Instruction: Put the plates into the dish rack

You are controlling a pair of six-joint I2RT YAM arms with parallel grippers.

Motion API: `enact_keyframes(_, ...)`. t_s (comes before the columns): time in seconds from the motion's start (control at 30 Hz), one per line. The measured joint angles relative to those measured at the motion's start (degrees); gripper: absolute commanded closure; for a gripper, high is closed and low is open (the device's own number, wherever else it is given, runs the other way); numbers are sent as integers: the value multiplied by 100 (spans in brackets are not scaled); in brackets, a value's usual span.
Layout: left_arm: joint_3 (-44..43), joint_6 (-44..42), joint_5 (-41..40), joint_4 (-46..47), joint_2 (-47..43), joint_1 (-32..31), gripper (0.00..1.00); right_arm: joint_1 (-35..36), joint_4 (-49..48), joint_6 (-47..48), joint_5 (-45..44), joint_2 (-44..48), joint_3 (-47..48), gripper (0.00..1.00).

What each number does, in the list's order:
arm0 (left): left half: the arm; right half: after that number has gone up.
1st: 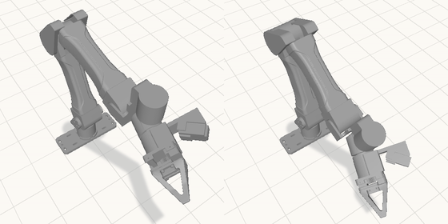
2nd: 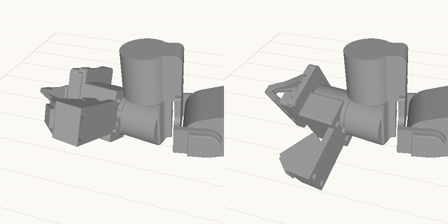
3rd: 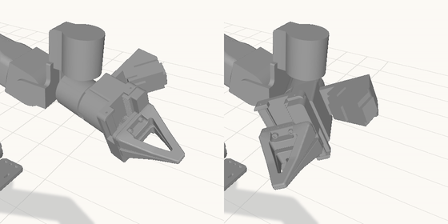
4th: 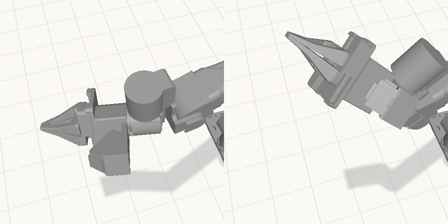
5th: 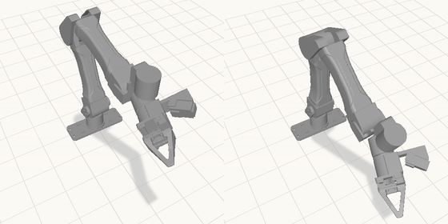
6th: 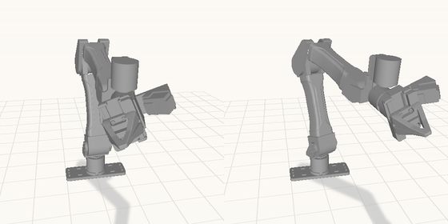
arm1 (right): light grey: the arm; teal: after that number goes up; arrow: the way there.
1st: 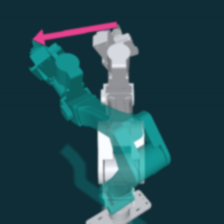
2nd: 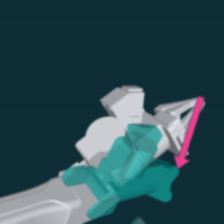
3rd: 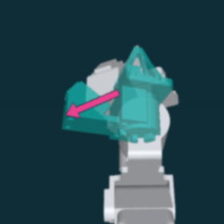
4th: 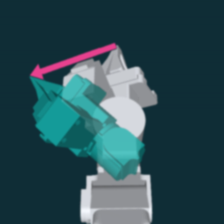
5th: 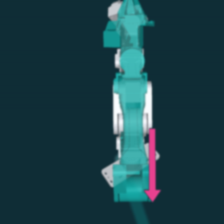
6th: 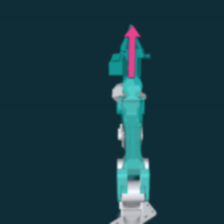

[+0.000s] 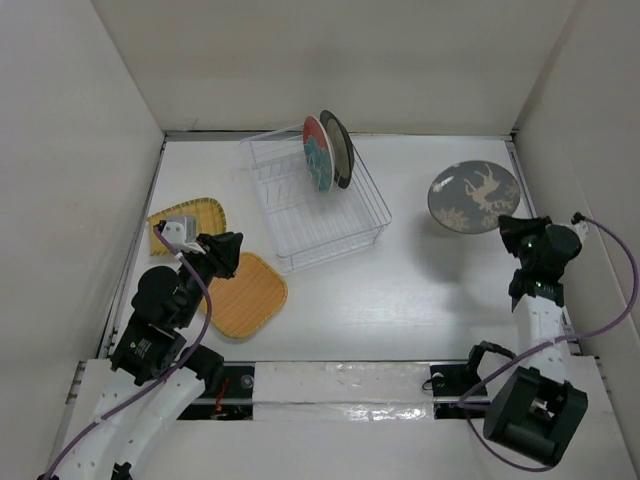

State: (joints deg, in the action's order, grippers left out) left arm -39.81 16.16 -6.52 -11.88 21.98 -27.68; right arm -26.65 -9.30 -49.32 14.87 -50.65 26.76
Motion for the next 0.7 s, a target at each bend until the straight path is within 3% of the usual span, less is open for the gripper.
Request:
enact_keyframes(0.1,0,0,-2,0,4,-2,80,782,146,205,-286,-72,826,100)
enact_keyframes(0.2,0,0,-22,-2,4,-2,81,2074,409,645,-828,-490,1991,100)
enact_keyframes(0.43,0,0,-66,0,4,4,81,4955,1165,2031,-2057,-2761,5613,100)
enact_keyframes(0.7,0,0,-98,-7,70,4,81,6369,2586,3314,-3530,-5919,9886,100)
